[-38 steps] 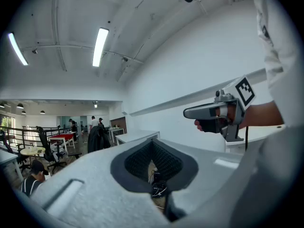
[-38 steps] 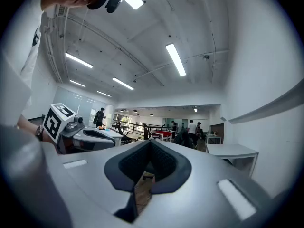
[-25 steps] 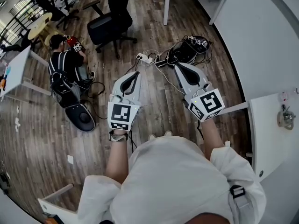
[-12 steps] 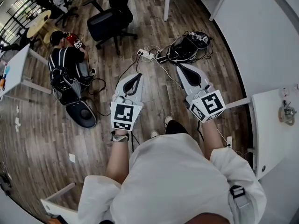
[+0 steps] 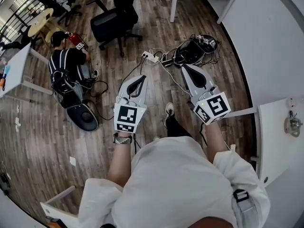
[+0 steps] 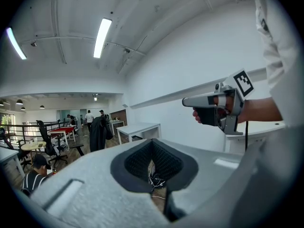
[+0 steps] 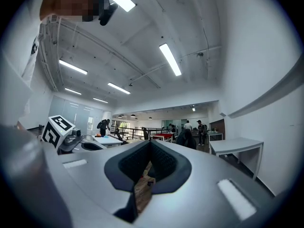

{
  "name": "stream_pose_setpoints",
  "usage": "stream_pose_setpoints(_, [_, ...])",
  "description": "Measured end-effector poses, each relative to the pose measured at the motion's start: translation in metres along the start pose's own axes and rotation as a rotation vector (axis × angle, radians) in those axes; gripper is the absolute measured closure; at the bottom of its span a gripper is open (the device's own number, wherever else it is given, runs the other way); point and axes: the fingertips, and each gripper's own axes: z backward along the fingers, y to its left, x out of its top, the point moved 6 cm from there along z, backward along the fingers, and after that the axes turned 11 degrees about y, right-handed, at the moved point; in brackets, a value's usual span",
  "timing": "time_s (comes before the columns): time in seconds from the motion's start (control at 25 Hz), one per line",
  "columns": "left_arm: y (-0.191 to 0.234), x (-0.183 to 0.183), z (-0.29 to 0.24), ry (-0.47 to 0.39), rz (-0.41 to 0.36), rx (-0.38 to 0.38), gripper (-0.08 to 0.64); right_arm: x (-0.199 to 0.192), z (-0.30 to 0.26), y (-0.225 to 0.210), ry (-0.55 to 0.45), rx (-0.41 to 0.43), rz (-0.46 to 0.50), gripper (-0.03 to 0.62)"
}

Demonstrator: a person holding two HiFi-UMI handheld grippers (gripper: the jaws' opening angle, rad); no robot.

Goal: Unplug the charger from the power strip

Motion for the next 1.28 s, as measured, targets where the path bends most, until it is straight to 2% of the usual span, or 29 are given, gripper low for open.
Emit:
stream_pose_setpoints(0.24, [0.021, 0.013, -0.051, 0.021, 0.0, 0.0, 0.557, -0.001, -0.041, -0.045, 0.023, 0.01, 0.011, 0.591])
stream_pose_setpoints(0.52, [0.048, 0.041, -0.13, 0.033, -0.002, 0.016, 0.557, -0.002, -0.092, -0.12, 0.044, 0.034, -0.006, 0.591])
stream_pose_setpoints(0.88, [0.076, 0.064, -0.218, 0.042, 0.037, 0.049, 0.557, 0.0, -0.145, -0.205, 0.064, 0.044, -0.007, 0.591])
stream_pose_setpoints(1.28, [0.1, 0.076, -0.28, 0.078, 0.05, 0.047, 0.557, -0.007, -0.187, -0.257, 0.108, 0.071, -0.037, 0.591])
